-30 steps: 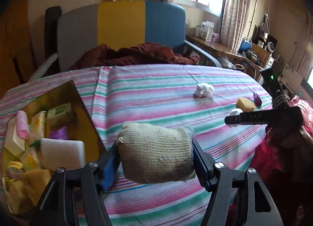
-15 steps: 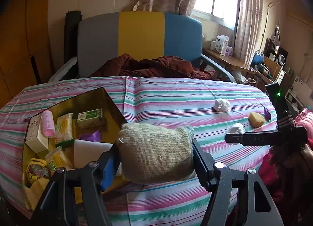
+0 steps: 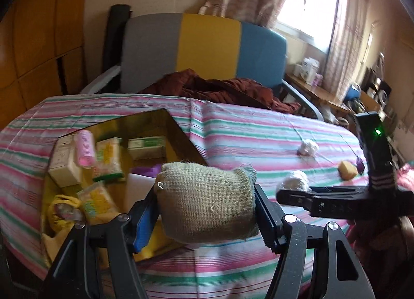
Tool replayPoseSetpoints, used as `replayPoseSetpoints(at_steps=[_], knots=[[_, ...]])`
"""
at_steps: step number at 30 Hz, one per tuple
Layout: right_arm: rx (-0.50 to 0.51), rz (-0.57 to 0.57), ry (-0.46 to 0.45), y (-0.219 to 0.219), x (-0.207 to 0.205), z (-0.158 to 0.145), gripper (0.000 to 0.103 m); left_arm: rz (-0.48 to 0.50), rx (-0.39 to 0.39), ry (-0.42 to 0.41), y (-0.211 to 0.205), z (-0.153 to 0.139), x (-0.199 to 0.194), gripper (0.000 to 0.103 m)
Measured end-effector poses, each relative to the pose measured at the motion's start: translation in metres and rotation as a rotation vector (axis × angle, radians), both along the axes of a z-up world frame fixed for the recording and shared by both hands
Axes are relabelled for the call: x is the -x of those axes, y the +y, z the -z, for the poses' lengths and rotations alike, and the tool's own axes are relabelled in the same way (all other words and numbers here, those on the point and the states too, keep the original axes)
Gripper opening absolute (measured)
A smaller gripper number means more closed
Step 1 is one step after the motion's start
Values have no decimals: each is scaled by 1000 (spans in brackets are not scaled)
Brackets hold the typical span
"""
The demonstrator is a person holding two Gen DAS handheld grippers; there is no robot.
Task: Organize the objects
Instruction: 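Carry the sock and wrapped ball to the gold tray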
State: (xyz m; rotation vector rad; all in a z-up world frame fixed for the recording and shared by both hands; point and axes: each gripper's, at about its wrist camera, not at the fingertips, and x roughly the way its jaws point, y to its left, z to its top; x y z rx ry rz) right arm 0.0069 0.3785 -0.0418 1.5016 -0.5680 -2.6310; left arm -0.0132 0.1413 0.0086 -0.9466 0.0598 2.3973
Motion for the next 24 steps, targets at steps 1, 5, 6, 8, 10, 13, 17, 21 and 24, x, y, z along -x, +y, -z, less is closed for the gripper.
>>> replayPoseSetpoints(at_steps=[1,5,6,8,10,13,17,21,24], knots=[[0,-13,10,-5,1,-3,57,-19,-6,0,-8,-2,3,68],[-7,-86,49,-30,8,-15,57,-144,-38,-2,-56,-8,19,68],[-15,-114,61,-38,9,-18,57,-177,-46,-8,-70,-8,24,68],[-26,-161,77,-53,12,-22,57,-242,-64,-21,-96,-8,31,68],[-33,-203,87,-68,16,-24,57,-295,-68,-21,-117,-8,34,68],[-42,-257,89,-88,23,-23,57,-353,-80,-32,-146,-6,38,68],[-63,-301,93,-113,33,-20,58,-389,-108,-43,-165,-3,39,68],[-64,-335,95,-131,44,-14,60,-369,-131,-64,-161,0,45,68],[-75,-356,72,-143,50,-5,61,-334,-119,-64,-146,1,54,68]])
